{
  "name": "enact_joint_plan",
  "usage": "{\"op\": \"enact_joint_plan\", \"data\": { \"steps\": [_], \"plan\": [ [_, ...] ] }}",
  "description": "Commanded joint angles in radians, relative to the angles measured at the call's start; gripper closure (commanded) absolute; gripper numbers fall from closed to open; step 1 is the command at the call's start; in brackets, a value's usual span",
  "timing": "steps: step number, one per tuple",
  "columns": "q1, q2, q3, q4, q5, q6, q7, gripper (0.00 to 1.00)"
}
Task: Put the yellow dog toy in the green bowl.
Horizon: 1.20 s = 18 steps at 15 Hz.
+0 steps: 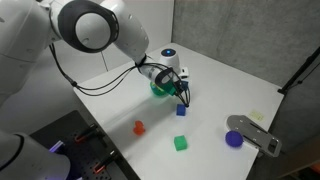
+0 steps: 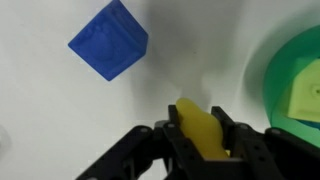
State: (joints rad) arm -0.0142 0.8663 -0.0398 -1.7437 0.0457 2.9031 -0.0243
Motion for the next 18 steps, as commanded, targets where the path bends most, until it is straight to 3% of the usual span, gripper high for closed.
{"op": "enact_joint_plan", "data": {
  "steps": [1, 9, 18],
  "plan": [
    [0.045, -0.092, -0.008, -0.056, -0.026, -0.004, 0.027, 0.87],
    [0.127, -0.083, 0.036, -0.024, -0.039, 0.015, 0.012, 0.87],
    [0.161, 0.021, 0.021, 0.019, -0.125, 0.055, -0.012, 0.87]
  ]
}}
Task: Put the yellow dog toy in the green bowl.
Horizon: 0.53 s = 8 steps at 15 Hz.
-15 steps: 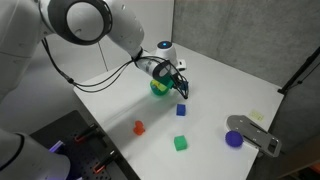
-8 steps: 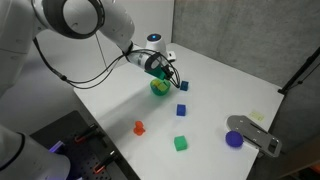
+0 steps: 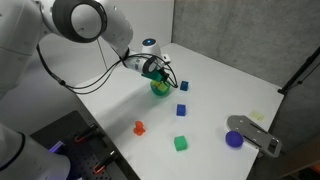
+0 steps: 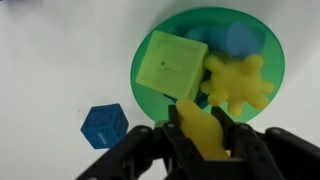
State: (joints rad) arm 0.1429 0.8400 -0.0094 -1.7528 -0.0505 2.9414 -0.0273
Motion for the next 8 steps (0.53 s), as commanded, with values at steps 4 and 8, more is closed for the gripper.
{"op": "enact_joint_plan", "data": {
  "steps": [4, 8],
  "plan": [
    [0.004, 0.044, -0.019, 0.019, -0.042, 0.014, -0.003, 0.87],
    [0.002, 0.036, -0.018, 0.037, -0.036, -0.012, 0.003, 0.73]
  ]
}}
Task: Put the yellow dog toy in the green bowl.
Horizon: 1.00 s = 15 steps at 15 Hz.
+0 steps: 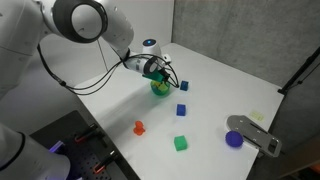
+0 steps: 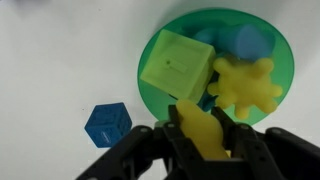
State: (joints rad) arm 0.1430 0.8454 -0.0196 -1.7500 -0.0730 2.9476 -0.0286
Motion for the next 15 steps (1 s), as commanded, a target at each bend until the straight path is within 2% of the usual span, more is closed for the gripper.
{"op": "enact_joint_plan", "data": {
  "steps": [1, 3, 8, 15],
  "plan": [
    [0.005, 0.028, -0.011, 0.033, -0.016, -0.017, 0.004, 0.37],
    [0.008, 0.025, -0.015, 0.03, -0.017, -0.017, 0.006, 0.37],
    [0.003, 0.003, -0.012, 0.007, -0.016, -0.016, 0.001, 0.01],
    [0.006, -0.09, -0.012, -0.07, -0.014, -0.029, 0.007, 0.0]
  ]
}}
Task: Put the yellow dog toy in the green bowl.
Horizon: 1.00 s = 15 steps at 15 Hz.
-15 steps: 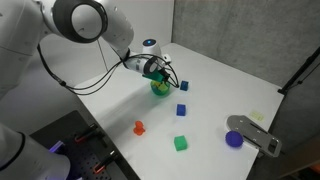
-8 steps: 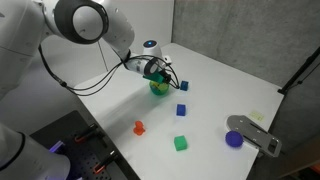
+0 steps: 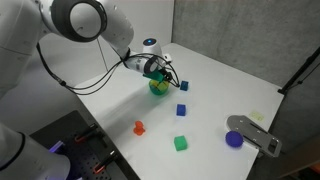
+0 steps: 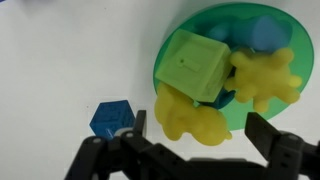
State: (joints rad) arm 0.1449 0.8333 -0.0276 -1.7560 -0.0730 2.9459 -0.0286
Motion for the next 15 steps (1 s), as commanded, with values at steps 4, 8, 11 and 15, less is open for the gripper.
{"op": "enact_joint_plan", "data": {
  "steps": [4, 8, 11, 15],
  "plan": [
    [0.008, -0.166, -0.018, -0.139, -0.016, -0.051, 0.02, 0.0],
    [0.007, -0.279, -0.038, -0.25, -0.024, -0.079, 0.028, 0.0],
    [0.005, -0.366, -0.053, -0.341, -0.029, -0.091, 0.036, 0.0],
    [-0.017, -0.497, -0.052, -0.475, -0.025, -0.12, 0.031, 0.0]
  ]
}}
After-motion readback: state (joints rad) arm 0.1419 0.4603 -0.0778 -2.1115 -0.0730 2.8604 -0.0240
